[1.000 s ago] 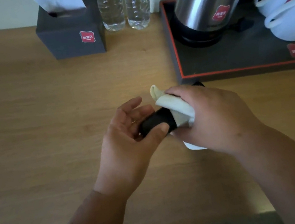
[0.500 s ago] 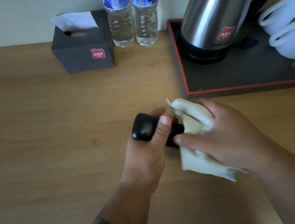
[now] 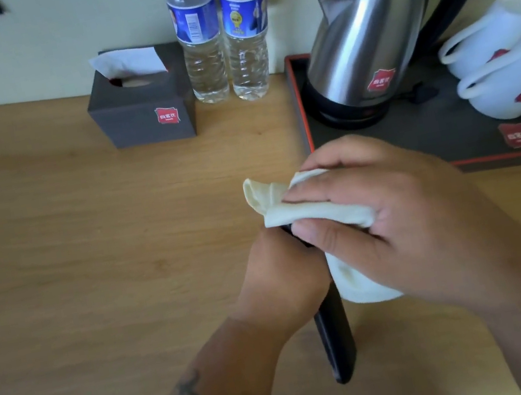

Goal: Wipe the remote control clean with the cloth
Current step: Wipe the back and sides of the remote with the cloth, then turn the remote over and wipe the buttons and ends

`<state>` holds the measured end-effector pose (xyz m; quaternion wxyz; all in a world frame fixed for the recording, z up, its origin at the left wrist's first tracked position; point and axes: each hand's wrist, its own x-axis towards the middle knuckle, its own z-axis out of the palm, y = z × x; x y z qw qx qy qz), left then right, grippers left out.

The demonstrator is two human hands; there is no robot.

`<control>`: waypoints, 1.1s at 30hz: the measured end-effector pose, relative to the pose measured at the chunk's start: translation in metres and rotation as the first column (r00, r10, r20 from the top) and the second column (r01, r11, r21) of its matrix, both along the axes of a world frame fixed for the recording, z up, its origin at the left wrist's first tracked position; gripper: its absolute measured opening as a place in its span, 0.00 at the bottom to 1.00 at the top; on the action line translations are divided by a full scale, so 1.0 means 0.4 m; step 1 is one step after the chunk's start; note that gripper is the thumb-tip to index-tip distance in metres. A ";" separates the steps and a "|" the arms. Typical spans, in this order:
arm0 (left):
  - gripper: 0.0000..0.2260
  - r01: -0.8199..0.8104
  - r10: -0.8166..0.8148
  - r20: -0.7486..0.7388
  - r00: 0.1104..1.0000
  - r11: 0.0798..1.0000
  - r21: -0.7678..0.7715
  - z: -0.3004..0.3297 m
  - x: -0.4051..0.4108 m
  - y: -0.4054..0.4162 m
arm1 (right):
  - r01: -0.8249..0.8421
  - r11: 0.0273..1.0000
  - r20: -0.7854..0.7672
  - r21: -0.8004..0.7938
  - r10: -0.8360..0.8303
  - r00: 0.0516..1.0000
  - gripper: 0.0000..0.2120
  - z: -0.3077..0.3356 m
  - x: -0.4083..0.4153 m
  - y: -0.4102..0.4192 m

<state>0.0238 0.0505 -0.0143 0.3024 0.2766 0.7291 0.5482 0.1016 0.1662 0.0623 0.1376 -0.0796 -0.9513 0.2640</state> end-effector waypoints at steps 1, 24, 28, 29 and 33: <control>0.04 0.006 -0.006 -0.008 1.000 1.000 -0.012 -0.002 0.001 0.001 | -0.012 0.999 0.000 0.039 0.012 1.000 0.12 0.000 -0.004 0.003; 0.30 0.057 -0.504 -0.482 0.717 0.731 -0.680 -0.057 0.035 0.049 | 0.470 0.882 0.310 0.042 -0.458 0.833 0.09 -0.199 0.174 0.150; 0.36 -0.012 -0.516 -0.587 0.624 0.745 -0.667 -0.079 0.047 0.057 | 0.465 0.885 0.285 0.023 -0.451 0.846 0.12 -0.214 0.178 0.145; 0.36 -0.021 -0.510 -0.599 0.618 0.750 -0.661 -0.083 0.049 0.059 | 0.460 0.888 0.285 0.014 -0.445 0.849 0.12 -0.217 0.178 0.145; 0.39 -0.031 -0.518 -0.608 0.602 0.745 -0.666 -0.090 0.052 0.059 | 0.472 0.882 0.287 -0.009 -0.450 0.846 0.17 -0.228 0.181 0.142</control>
